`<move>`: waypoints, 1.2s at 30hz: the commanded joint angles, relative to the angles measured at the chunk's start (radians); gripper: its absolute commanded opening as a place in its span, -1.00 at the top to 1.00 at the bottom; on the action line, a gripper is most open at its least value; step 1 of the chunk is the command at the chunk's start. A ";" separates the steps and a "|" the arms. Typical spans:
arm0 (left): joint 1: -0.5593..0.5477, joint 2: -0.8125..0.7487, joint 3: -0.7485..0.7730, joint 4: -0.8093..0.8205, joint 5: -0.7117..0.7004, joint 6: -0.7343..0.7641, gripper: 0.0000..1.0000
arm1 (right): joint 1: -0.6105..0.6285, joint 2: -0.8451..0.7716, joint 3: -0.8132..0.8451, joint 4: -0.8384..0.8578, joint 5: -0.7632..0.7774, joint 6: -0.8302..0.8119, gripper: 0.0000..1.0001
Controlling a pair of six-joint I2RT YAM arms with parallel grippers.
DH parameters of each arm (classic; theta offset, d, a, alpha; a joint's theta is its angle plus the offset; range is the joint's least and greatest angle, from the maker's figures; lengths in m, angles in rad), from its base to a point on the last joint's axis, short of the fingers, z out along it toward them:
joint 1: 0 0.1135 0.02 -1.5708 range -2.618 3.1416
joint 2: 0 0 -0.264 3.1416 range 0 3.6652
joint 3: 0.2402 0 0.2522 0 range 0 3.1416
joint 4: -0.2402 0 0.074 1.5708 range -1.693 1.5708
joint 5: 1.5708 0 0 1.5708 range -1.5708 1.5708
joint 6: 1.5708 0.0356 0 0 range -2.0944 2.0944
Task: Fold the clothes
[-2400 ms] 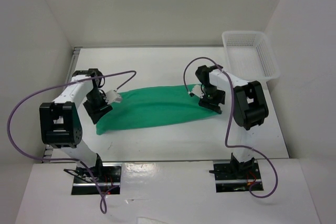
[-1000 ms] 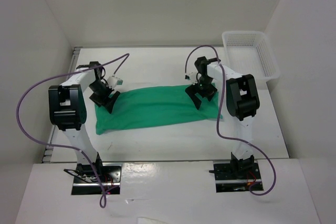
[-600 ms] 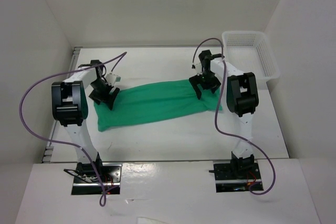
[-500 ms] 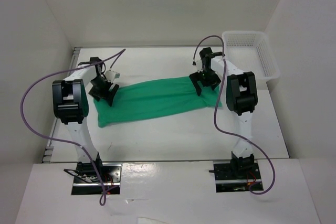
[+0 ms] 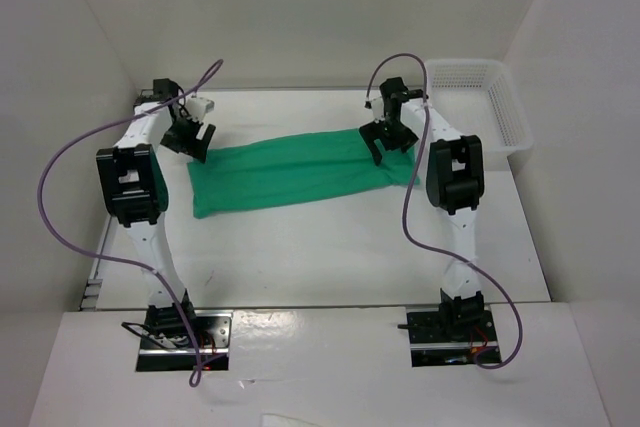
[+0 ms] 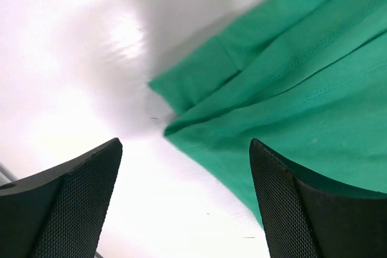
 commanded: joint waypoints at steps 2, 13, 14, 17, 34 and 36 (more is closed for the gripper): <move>0.077 -0.103 0.059 -0.071 0.150 -0.037 -0.86 | -0.034 -0.154 0.032 -0.002 -0.107 -0.031 -0.98; 0.214 -0.053 -0.127 -0.187 0.553 -0.007 -0.86 | -0.086 -0.312 -0.127 0.009 -0.273 -0.063 -0.98; 0.228 -0.012 -0.127 -0.200 0.578 -0.007 -0.86 | -0.087 -0.323 -0.137 0.009 -0.273 -0.063 -0.98; 0.228 0.042 -0.137 -0.211 0.648 0.003 -0.86 | -0.087 -0.349 -0.160 0.009 -0.273 -0.073 -0.98; 0.228 0.091 -0.300 -0.059 0.647 -0.074 -0.74 | -0.114 -0.409 -0.216 0.010 -0.264 -0.082 -0.98; 0.228 0.091 -0.311 -0.059 0.647 -0.074 -0.57 | -0.114 -0.409 -0.216 0.010 -0.273 -0.082 -0.98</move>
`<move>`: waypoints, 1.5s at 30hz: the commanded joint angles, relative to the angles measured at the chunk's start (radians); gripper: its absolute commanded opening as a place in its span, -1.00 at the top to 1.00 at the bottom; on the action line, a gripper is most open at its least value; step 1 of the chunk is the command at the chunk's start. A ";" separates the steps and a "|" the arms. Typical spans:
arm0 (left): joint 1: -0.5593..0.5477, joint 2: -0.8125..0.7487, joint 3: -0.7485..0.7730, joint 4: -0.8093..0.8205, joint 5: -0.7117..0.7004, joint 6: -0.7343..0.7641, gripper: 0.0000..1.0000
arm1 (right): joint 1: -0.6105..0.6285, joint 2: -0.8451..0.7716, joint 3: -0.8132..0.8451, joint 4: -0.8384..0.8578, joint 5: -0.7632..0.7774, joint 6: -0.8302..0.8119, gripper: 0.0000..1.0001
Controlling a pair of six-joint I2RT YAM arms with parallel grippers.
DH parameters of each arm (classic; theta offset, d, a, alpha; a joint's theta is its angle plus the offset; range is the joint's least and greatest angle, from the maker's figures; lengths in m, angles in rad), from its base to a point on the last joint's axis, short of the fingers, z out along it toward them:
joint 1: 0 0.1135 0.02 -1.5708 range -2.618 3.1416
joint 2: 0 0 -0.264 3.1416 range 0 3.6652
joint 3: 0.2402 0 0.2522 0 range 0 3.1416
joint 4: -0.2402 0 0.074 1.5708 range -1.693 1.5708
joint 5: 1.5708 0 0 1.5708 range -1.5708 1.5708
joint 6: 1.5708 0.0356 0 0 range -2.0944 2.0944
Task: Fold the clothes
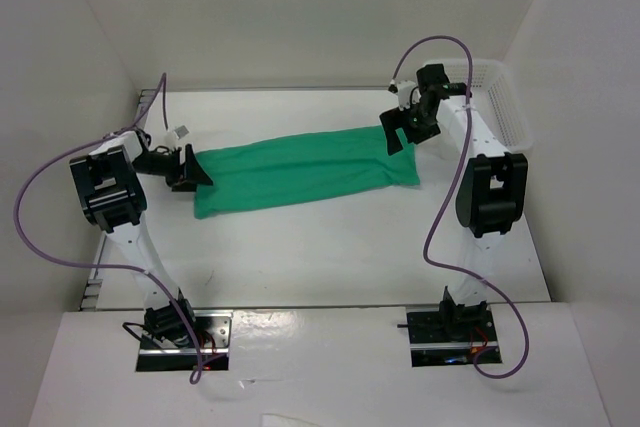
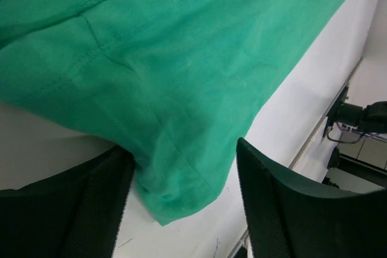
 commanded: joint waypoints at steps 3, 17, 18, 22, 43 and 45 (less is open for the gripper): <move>-0.008 0.084 -0.071 0.071 -0.132 0.007 0.06 | -0.005 -0.059 0.000 0.014 -0.028 -0.011 -0.98; 0.079 0.036 0.097 -0.023 -0.311 0.041 1.00 | -0.015 -0.034 -0.104 0.053 -0.037 0.032 -0.98; 0.079 0.036 0.107 -0.035 -0.322 0.050 1.00 | -0.015 -0.024 -0.120 0.072 -0.048 0.045 -0.98; 0.079 0.036 0.146 -0.080 -0.354 0.092 0.96 | -0.025 -0.014 -0.195 0.106 -0.074 0.078 -0.98; 0.079 0.044 0.127 -0.143 -0.394 0.150 0.92 | -0.006 0.243 -0.129 0.181 -0.220 0.182 -0.94; 0.079 0.044 0.127 -0.156 -0.414 0.159 0.92 | 0.005 0.253 -0.129 0.181 -0.209 0.182 -0.91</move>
